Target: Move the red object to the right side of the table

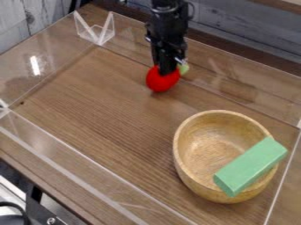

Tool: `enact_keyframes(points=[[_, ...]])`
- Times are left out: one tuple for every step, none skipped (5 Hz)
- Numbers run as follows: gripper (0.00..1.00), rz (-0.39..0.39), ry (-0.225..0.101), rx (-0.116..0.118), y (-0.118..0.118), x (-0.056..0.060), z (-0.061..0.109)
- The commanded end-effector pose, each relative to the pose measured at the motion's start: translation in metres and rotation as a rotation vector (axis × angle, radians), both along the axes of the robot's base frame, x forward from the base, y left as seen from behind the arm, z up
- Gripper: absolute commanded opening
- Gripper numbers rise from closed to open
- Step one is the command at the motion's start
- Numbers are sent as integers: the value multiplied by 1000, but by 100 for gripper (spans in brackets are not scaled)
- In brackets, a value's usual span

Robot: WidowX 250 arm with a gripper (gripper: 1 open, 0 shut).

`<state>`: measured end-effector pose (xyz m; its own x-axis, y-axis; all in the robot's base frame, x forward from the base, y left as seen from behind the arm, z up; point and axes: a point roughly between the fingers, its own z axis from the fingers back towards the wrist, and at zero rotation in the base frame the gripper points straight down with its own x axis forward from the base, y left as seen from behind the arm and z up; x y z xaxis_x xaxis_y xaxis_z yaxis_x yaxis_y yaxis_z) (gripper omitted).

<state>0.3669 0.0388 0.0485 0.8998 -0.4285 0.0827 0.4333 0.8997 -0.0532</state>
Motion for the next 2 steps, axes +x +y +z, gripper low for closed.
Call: enact_keyframes(points=[[0, -23, -41, 6, -7, 6, 11], [0, -53, -22, 5, -12, 6, 5]])
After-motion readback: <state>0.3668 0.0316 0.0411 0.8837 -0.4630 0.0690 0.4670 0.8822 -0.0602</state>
